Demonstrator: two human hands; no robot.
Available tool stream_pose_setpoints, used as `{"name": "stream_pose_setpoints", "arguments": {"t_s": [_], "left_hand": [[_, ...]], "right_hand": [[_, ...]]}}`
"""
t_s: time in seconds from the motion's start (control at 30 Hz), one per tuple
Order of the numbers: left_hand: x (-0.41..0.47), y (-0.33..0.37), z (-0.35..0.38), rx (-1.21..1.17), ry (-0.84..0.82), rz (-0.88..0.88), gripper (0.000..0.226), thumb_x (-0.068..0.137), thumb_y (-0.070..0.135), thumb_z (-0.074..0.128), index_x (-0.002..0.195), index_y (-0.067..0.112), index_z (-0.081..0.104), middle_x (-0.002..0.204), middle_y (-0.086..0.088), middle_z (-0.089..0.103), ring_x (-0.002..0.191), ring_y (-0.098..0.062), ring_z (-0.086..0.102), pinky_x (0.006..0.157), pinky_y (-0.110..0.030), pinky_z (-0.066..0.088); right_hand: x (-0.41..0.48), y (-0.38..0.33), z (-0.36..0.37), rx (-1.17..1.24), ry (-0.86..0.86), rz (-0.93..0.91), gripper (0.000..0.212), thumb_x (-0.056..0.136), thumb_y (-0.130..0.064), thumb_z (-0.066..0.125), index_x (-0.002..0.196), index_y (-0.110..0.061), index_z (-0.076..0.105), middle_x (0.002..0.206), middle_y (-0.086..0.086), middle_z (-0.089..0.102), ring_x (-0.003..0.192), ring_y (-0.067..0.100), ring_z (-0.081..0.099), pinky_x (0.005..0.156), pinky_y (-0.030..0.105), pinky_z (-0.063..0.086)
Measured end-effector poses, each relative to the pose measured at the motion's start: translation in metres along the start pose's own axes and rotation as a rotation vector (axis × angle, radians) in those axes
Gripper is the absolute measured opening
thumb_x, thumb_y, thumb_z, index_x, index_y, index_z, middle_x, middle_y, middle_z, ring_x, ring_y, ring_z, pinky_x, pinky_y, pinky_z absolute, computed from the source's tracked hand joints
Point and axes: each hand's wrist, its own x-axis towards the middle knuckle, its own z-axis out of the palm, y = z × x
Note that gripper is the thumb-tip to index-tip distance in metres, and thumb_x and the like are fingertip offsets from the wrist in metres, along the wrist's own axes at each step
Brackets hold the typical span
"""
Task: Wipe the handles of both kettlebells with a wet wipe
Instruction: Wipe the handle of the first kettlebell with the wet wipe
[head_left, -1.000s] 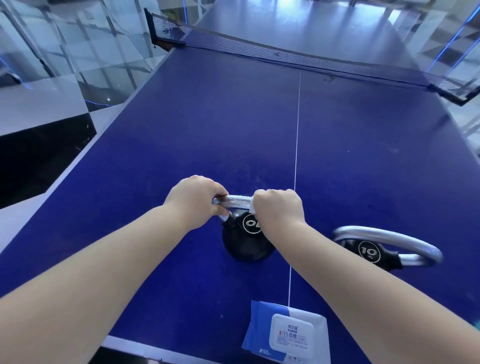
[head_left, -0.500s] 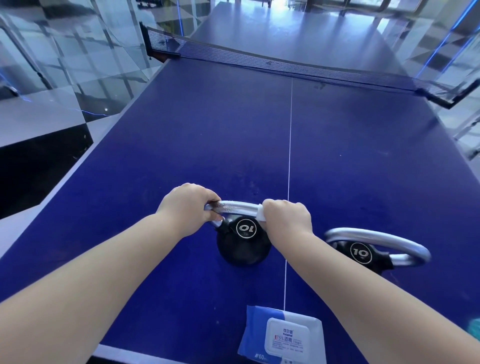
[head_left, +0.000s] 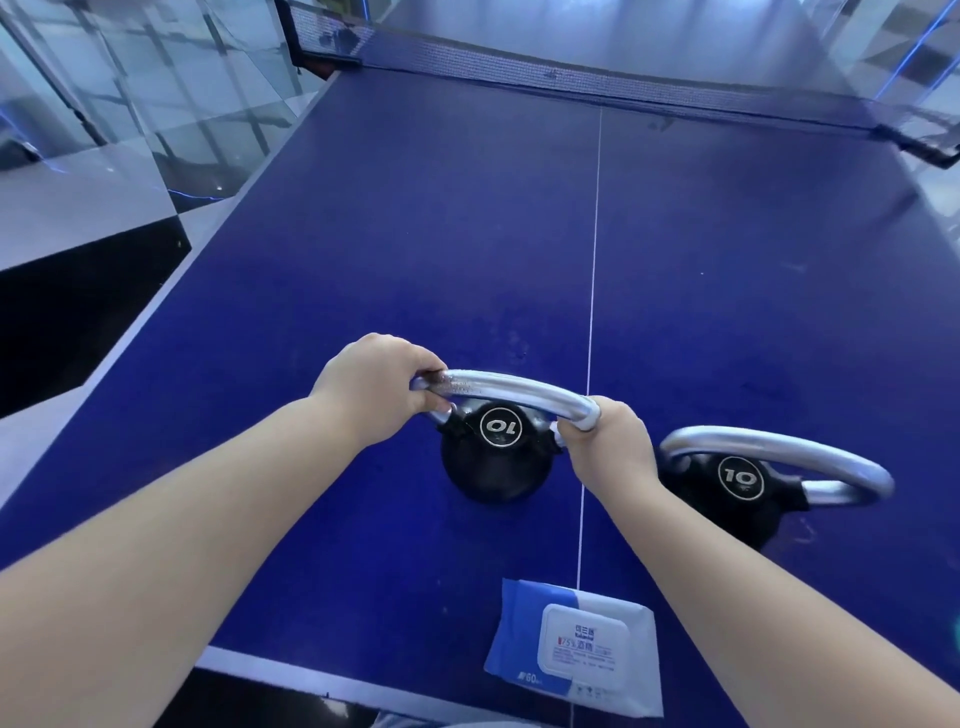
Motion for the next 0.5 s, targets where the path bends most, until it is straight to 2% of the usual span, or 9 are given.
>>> {"name": "stream_pose_setpoints", "arguments": {"t_s": [0.1, 0.23, 0.33, 0.5], "left_hand": [[0.002, -0.003, 0.002, -0.009, -0.001, -0.008, 0.022, 0.078, 0.048, 0.074, 0.095, 0.033, 0.072, 0.078, 0.012, 0.065, 0.084, -0.014, 0.056, 0.072, -0.038, 0.054], [0.004, -0.008, 0.005, -0.019, 0.004, 0.000, 0.023, 0.078, 0.049, 0.074, 0.095, 0.034, 0.072, 0.076, 0.013, 0.065, 0.081, -0.013, 0.057, 0.071, -0.038, 0.054], [0.004, -0.010, 0.006, -0.014, 0.002, 0.009, 0.026, 0.077, 0.051, 0.073, 0.096, 0.034, 0.072, 0.076, 0.011, 0.067, 0.080, -0.014, 0.059, 0.070, -0.039, 0.055], [0.004, -0.010, 0.005, -0.011, 0.018, 0.033, 0.028, 0.077, 0.052, 0.073, 0.098, 0.033, 0.073, 0.077, 0.008, 0.068, 0.078, -0.017, 0.060, 0.068, -0.042, 0.055]], "right_hand": [[-0.006, 0.003, 0.015, 0.305, 0.055, 0.103, 0.019, 0.080, -0.028, 0.057, 0.069, -0.012, 0.058, 0.057, -0.001, 0.053, 0.052, 0.019, 0.043, 0.051, 0.033, 0.039], [-0.015, -0.002, 0.036, 0.664, 0.108, 0.252, 0.024, 0.083, -0.017, 0.065, 0.062, -0.018, 0.053, 0.056, -0.007, 0.045, 0.052, 0.011, 0.040, 0.050, 0.026, 0.037], [-0.014, -0.004, 0.041, 0.744, 0.102, 0.297, 0.026, 0.085, -0.015, 0.063, 0.063, -0.017, 0.051, 0.056, -0.007, 0.041, 0.052, 0.009, 0.037, 0.048, 0.024, 0.035], [-0.012, -0.003, 0.036, 0.734, 0.058, 0.292, 0.024, 0.084, -0.016, 0.064, 0.064, -0.017, 0.051, 0.057, -0.005, 0.040, 0.052, 0.010, 0.036, 0.047, 0.024, 0.033]]}}
